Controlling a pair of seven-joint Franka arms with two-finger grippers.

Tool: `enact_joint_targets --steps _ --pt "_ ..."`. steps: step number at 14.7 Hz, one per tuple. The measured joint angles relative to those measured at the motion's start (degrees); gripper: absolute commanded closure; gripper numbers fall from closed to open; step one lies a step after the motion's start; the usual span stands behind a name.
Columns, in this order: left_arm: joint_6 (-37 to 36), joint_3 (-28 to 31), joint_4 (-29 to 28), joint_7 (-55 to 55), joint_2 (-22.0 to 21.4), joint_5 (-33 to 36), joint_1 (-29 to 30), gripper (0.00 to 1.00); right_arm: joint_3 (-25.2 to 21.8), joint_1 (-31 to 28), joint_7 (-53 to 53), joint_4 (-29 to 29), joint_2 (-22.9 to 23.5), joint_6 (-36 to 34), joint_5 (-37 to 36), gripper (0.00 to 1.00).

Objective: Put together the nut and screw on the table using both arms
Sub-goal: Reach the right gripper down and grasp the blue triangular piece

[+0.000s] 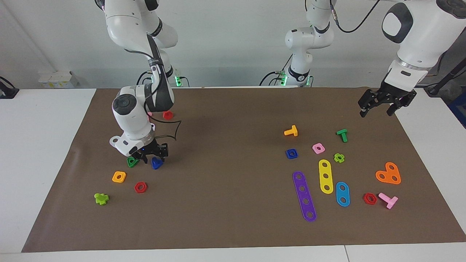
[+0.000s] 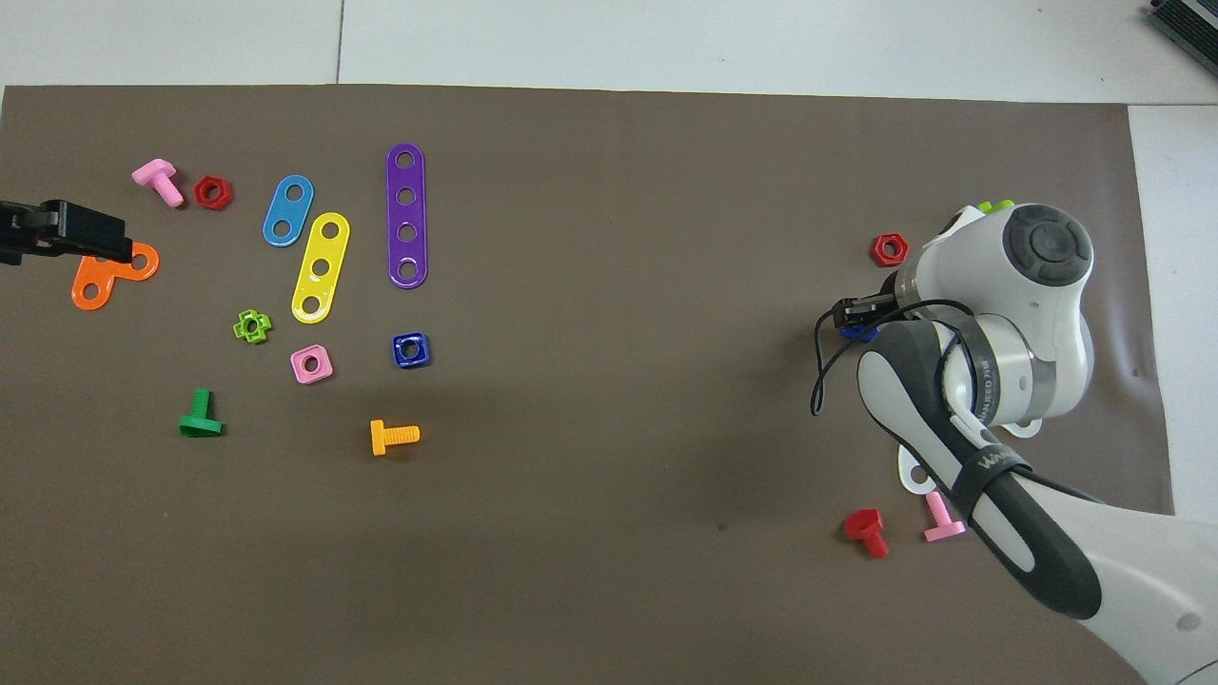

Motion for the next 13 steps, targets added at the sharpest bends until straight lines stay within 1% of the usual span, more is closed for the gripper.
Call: enact_joint_targets --steps 2,6,9,13 --pt "0.0 0.0 0.0 0.0 0.0 0.0 0.0 0.00 -0.1 0.0 -0.4 -0.4 0.3 0.1 0.0 0.52" --pt "0.0 0.0 0.0 0.0 0.0 0.0 0.0 0.00 -0.1 -0.2 -0.7 -1.1 0.8 2.7 0.0 0.54" --pt "0.0 0.0 0.0 0.0 0.0 0.0 0.0 0.00 -0.1 -0.5 -0.7 -1.6 1.0 3.8 0.0 0.58" --pt "0.0 0.0 0.0 0.0 0.0 0.0 0.0 0.00 -0.1 -0.5 -0.7 -1.7 1.1 3.8 0.0 0.58"
